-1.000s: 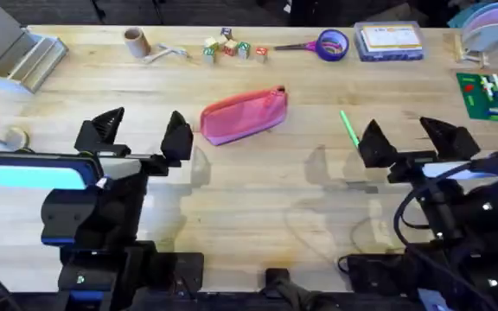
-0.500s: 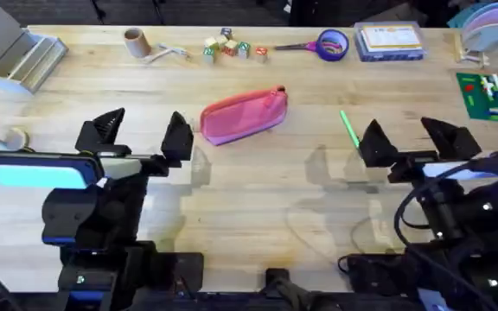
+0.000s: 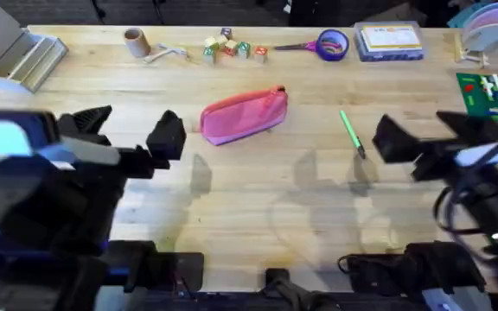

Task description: Unzip the bag, pick up the pens from the table one at a time and place them inside, then zip the bag closed.

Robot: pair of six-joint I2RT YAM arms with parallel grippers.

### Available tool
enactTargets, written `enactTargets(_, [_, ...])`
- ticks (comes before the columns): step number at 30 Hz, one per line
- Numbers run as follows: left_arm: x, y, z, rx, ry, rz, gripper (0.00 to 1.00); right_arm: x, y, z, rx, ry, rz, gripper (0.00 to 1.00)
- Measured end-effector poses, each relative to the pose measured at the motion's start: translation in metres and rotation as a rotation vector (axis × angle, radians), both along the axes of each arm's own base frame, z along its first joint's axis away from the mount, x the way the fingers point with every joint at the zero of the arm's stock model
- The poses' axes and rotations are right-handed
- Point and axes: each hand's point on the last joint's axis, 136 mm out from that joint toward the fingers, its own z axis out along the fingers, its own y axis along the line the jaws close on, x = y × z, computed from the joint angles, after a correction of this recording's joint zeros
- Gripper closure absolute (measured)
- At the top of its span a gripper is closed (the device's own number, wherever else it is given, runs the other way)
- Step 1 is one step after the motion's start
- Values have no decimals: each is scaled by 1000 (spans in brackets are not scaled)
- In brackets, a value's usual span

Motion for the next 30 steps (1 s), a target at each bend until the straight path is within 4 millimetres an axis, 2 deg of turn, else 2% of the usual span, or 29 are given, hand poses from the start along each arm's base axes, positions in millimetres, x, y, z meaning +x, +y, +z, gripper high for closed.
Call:
enactTargets(3, [1,-2,14,-1,54,-12,7,4,0,27,0,26,0,5])
enactTargets(6, [7,-7,25,-8,113,-39,7,10,1,41,0,95,3,5])
enactTargets(8, [12,-11,31,-9,153,-66,7,15,1,48,1,146,4,5])
enactTargets(9, [22,-18,39,-2,197,-109,8,24,1,61,1,209,6,5])
enactTargets(13, [36,-29,56,29,210,-189,7,34,1,76,1,261,6,5])
enactTargets(14, [44,-37,66,53,208,-249,7,39,1,83,1,280,7,4])
enactTargets(17, [50,-46,69,81,212,-312,7,41,1,86,1,287,7,5])
enactTargets(19, [51,-52,63,110,229,-366,7,40,1,84,1,297,7,4])
enactTargets(22, [47,-59,43,170,295,-452,7,39,1,83,1,305,7,5])
enactTargets(23, [40,-65,27,248,345,-539,7,38,1,81,1,312,7,4])
enactTargets(26, [32,-71,16,354,354,-648,8,38,1,81,1,314,7,4])
enactTargets(28, [23,-78,-4,525,366,-819,8,38,1,81,1,314,7,4])
enactTargets(30, [24,-79,-13,564,381,-865,8,38,1,80,1,315,7,4])
